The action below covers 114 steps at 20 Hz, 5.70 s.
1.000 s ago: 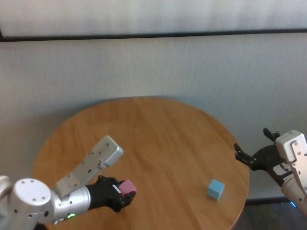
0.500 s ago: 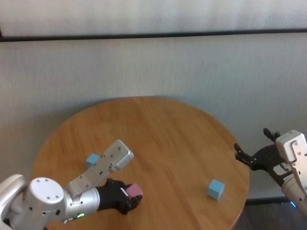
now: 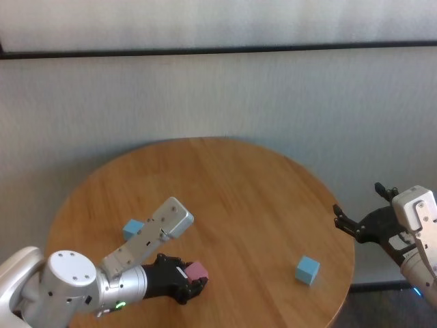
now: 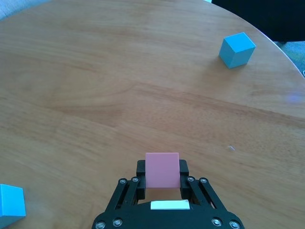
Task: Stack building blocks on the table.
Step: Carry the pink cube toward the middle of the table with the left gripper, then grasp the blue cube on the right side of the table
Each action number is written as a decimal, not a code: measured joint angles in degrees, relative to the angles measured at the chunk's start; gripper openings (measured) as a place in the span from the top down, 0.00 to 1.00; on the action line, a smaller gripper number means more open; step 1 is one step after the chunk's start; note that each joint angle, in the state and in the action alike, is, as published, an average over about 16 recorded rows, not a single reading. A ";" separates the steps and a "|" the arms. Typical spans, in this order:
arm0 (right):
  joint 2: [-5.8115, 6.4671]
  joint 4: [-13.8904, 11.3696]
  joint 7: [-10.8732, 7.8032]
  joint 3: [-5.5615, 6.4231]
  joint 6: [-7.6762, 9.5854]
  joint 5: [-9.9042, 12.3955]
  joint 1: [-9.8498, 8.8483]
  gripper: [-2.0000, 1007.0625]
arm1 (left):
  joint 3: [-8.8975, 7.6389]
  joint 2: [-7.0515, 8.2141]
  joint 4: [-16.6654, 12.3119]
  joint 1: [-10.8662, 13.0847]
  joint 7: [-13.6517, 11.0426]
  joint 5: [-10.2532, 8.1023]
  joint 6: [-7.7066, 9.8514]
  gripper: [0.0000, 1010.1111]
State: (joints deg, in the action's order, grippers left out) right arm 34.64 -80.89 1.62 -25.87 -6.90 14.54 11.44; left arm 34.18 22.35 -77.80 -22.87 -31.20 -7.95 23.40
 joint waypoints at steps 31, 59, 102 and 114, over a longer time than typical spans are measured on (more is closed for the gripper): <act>0.00 0.00 0.00 0.00 0.00 0.00 0.00 0.00 | -11.56 0.16 -4.00 5.39 7.43 -8.58 -3.94 0.01; 2.53 -4.18 -8.34 0.36 4.33 3.96 -2.48 0.00 | -23.11 -6.56 -5.53 13.59 28.41 -4.99 -23.60 0.01; -2.50 3.68 -25.83 0.28 17.29 6.04 1.97 0.00 | -22.67 -6.27 -5.44 13.26 28.15 -5.22 -22.78 0.01; -4.76 7.32 -27.61 0.28 18.95 4.57 4.36 0.00 | -22.67 -6.27 -5.44 13.26 28.15 -5.22 -22.77 0.01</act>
State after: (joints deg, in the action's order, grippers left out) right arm 29.88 -73.57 -25.99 -25.59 12.05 19.12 15.79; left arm 11.51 16.08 -83.24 -9.61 -3.05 -13.17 0.63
